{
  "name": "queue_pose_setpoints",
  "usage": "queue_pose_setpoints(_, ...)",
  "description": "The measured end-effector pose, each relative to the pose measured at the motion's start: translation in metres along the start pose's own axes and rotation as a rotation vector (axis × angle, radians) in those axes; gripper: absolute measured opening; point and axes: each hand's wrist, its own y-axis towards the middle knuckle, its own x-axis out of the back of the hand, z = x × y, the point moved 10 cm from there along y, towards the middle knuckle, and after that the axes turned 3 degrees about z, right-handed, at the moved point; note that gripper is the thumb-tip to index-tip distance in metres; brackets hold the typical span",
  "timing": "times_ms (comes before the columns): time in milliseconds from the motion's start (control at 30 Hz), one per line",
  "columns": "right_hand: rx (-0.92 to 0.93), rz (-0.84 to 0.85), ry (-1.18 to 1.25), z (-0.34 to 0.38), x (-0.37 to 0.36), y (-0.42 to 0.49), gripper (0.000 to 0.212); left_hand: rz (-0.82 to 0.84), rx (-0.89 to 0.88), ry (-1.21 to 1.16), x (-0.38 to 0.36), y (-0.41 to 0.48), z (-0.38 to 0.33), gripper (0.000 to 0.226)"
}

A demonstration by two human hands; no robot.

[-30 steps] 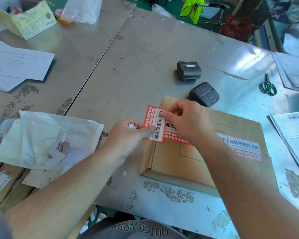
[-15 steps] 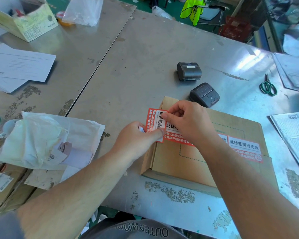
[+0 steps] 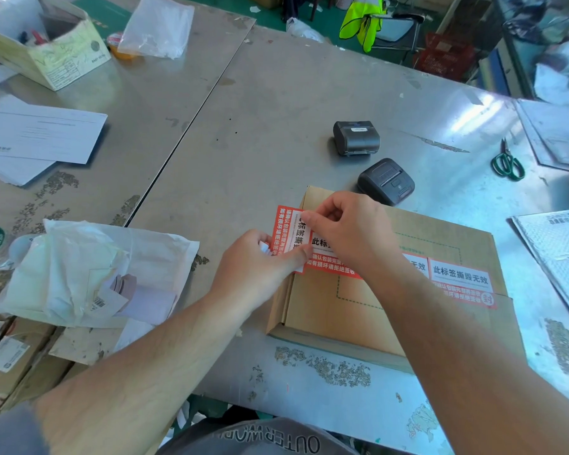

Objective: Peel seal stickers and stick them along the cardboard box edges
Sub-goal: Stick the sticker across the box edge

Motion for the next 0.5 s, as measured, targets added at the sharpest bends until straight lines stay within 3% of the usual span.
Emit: queue_pose_setpoints(500, -0.012, -0.039, -0.083, 0.003, -0.001, 0.0, 0.028, -0.012, 0.008, -0.036, -0.001, -0.021, 0.015, 0.048)
